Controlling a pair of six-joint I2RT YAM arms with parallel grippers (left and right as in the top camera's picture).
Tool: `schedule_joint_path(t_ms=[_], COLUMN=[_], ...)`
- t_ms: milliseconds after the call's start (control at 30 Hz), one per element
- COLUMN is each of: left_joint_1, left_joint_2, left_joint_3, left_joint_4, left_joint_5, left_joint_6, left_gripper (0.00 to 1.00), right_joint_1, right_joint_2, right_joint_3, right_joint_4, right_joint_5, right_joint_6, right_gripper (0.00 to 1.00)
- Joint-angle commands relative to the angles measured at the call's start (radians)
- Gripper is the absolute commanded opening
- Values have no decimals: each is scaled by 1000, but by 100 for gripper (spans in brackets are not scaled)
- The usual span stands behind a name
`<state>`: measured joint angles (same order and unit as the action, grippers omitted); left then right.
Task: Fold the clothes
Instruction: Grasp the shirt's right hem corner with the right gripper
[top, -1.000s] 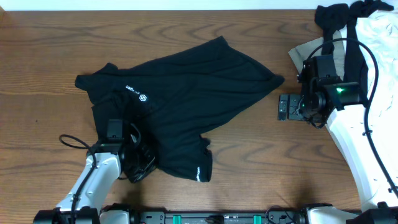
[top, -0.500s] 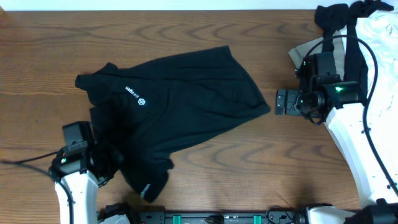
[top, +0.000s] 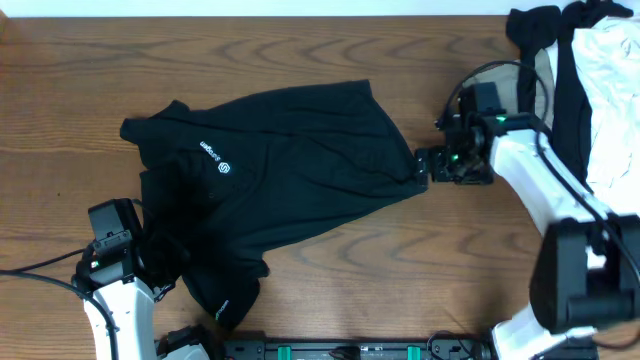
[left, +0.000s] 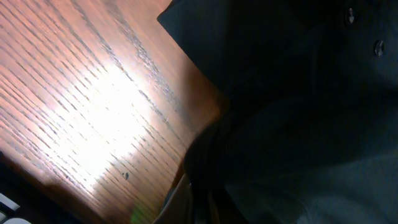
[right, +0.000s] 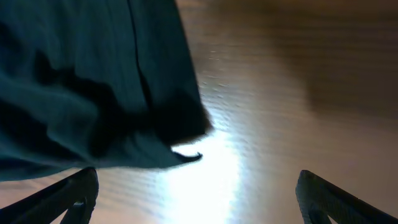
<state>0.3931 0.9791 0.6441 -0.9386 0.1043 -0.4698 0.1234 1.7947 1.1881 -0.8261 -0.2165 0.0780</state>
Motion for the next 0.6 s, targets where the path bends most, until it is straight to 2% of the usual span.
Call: schedule_joint_path(t_ms=[0, 267, 567], left_joint_1=[8, 8, 8], left_joint_2=[1, 1, 1], left_joint_3=[11, 11, 11], left_joint_4=[-3, -3, -2], left_joint_5=[-23, -23, -23], left_joint_6=[14, 14, 14], left_gripper=[6, 6, 6], right_joint_1=[9, 9, 8], right_joint_2=[65, 186, 214], right_joint_3=[-8, -8, -8], right_joint_4=[21, 64, 25], right_joint_5=[-123, -164, -173], right_joint_6=[-76, -122, -148], right_gripper=[99, 99, 96])
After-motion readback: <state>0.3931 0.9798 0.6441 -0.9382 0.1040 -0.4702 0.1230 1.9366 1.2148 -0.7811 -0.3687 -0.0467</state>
